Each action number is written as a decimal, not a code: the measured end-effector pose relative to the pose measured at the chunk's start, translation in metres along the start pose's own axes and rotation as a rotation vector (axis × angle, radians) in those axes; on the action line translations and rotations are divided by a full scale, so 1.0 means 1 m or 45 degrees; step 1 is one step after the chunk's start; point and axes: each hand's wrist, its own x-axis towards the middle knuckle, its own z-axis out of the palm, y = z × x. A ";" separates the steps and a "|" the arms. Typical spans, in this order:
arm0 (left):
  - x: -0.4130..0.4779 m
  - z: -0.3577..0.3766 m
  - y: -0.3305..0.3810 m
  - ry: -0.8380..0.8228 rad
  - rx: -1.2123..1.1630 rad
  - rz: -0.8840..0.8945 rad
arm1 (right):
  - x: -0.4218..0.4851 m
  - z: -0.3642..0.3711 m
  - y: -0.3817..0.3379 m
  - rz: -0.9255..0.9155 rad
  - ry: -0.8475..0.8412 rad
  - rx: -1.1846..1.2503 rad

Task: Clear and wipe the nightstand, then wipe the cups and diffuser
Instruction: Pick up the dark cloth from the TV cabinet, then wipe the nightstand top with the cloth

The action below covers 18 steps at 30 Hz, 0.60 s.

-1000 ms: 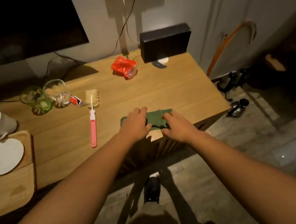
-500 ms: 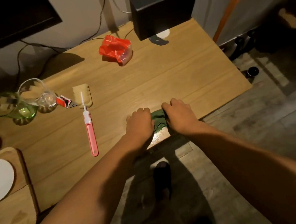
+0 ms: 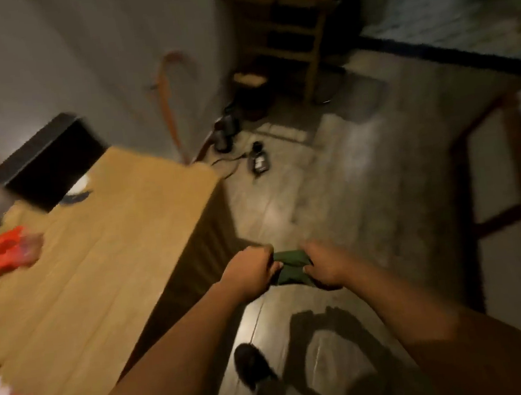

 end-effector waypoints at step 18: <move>-0.012 0.222 0.701 -0.486 0.593 1.659 | -0.618 0.096 0.360 1.296 0.868 0.728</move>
